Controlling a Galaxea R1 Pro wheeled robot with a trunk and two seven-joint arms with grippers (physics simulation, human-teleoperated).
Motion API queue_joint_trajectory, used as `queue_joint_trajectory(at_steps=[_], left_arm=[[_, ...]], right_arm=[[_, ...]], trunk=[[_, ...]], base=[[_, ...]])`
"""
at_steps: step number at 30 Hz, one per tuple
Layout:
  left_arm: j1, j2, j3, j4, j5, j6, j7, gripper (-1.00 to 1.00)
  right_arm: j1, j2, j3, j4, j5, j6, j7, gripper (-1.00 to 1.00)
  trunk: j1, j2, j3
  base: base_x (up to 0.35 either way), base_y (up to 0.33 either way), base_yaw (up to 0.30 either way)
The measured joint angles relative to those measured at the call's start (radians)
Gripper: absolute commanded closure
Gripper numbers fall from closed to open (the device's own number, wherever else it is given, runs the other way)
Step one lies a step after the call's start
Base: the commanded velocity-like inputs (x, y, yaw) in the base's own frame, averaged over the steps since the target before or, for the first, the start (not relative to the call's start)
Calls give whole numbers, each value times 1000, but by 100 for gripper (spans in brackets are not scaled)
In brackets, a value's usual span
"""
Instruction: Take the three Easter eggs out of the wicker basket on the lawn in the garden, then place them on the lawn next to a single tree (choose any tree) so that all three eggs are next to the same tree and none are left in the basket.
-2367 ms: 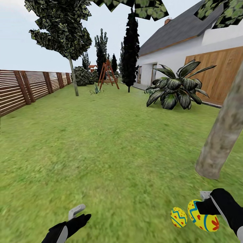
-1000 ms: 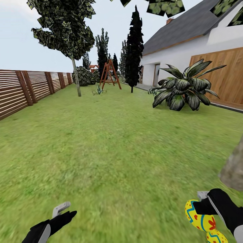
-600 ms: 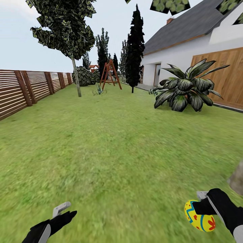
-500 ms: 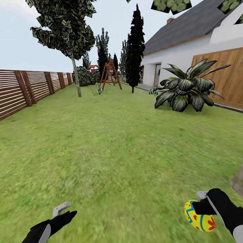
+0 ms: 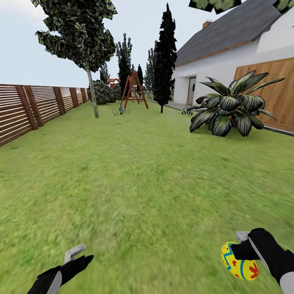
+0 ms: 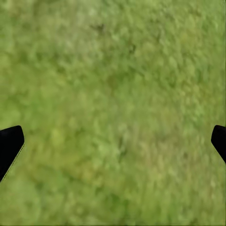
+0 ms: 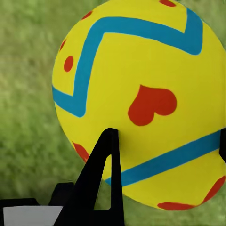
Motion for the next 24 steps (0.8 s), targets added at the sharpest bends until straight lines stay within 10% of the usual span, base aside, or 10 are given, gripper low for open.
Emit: queue_joint_trajectory(at_steps=[24], left_arm=[[0, 1, 0, 0, 0, -1, -1, -100]], right_arm=[[0, 1, 0, 0, 0, 0, 0, 100]], trunk=[[0, 0, 0]], base=[[317, 158, 0]])
